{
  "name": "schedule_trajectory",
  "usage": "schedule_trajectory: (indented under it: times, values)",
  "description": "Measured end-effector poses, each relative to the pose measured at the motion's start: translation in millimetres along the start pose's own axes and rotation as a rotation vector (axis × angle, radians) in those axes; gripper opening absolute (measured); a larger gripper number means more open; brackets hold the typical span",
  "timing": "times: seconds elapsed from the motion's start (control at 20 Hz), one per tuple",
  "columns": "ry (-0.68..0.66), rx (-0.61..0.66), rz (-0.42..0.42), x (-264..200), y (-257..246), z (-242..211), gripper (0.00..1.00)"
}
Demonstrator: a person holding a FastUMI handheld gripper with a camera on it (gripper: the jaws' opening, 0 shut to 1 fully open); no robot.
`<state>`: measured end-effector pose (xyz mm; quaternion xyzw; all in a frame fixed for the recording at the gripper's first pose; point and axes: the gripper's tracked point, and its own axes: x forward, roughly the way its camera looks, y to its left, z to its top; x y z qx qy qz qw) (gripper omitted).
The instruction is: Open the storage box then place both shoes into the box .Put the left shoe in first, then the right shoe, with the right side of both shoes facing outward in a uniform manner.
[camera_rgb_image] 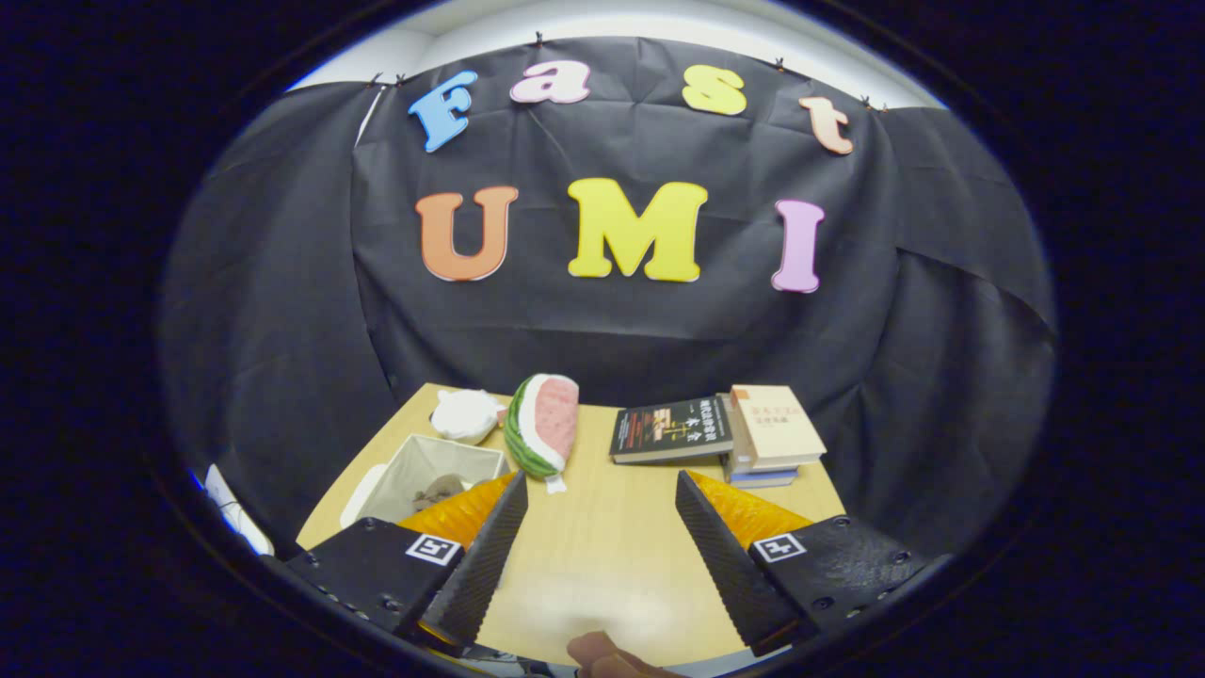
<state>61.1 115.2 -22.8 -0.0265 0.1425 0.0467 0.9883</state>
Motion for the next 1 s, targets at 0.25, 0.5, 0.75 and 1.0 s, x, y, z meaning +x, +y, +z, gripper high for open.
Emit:
schedule_trajectory:
  times: [0.25, 0.5, 0.75, 1.0]
  values:
    - [-0.115, 0.014, 0.001, -20, -44, 24, 0.97]
    - [-0.264, -0.005, -0.025, -47, -64, 57, 0.96]
    - [-0.326, 0.020, 0.006, -61, -45, 62, 0.97]
    - [-0.362, 0.014, -0.002, -62, -45, 67, 0.96]
